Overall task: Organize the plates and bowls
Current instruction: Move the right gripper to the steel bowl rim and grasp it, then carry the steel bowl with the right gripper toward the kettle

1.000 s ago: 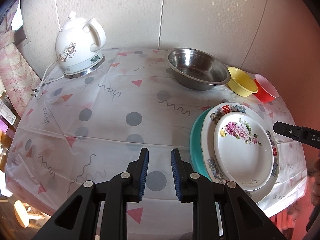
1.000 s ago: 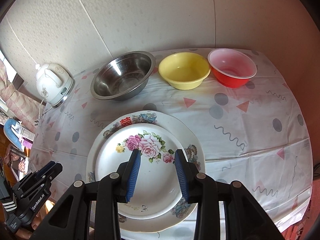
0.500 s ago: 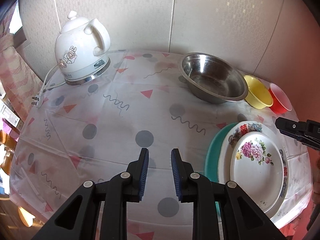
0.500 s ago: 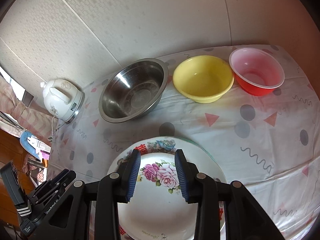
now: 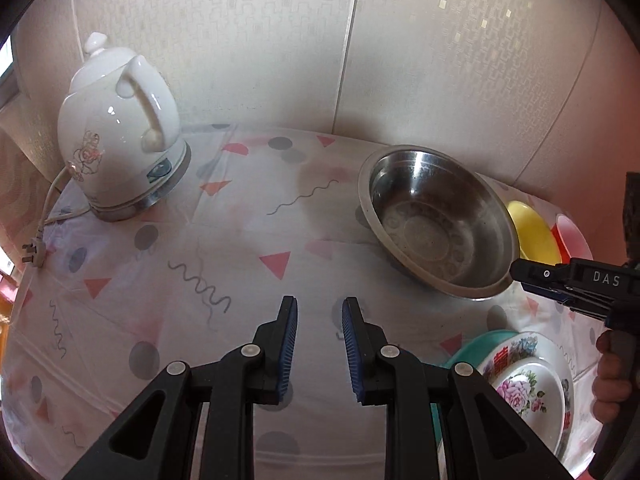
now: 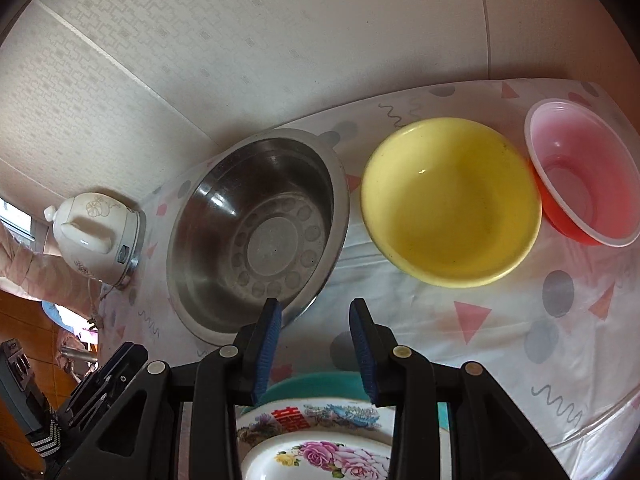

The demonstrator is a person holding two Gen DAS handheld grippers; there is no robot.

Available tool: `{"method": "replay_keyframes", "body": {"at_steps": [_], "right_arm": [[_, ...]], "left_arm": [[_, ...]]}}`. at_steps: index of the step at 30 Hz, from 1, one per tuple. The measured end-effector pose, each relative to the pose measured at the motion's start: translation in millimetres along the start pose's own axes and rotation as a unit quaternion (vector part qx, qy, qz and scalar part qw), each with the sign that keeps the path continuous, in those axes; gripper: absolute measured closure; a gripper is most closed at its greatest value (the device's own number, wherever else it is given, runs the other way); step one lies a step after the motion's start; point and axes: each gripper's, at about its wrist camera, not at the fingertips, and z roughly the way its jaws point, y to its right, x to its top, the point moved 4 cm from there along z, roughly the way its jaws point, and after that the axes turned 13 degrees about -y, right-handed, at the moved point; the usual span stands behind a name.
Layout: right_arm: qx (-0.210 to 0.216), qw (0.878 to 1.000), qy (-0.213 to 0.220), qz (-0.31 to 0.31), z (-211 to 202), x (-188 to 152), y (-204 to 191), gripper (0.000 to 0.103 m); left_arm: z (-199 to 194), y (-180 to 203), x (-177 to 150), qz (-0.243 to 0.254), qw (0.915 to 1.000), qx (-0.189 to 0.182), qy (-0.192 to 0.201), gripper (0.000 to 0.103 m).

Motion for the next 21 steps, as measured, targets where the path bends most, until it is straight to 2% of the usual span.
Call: {"method": "replay_keyframes", "body": {"at_steps": [3,5,8,12,16,18,19,21], "right_arm": [[0.001,1.000,-0.003,0.003,7,9,3,0.067],[0.002,1.000,-0.004,0.006,11,14,5,0.067],[0.001,1.000,-0.008,0.007,17,19,9,0.067],[-0.003,1.000,-0.009,-0.008,22,21,7,0.072],[-0.003,1.000,-0.011,-0.022,27,27,3,0.079],[-0.006,1.000,-0.013,-0.027,29,29,1,0.082],[-0.006,0.999,-0.014,-0.030,30,29,-1,0.083],[-0.012,0.999,-0.014,-0.037,31,30,-4,0.083]], "left_arm": [[10,3,18,-0.001,0.9998,-0.017,0.003,0.075],[16,7,30,-0.003,0.9993,-0.036,0.008,0.069],[27,13,46,-0.010,0.9983,-0.057,0.009,0.067],[46,20,65,-0.002,0.9983,-0.059,0.003,0.065],[64,27,73,0.004,0.9965,-0.082,-0.016,0.065],[70,30,74,0.009,0.9961,-0.086,-0.019,0.071],[73,31,74,0.008,0.9962,-0.083,-0.023,0.084],[75,32,73,0.006,0.9959,-0.088,-0.022,0.085]]}}
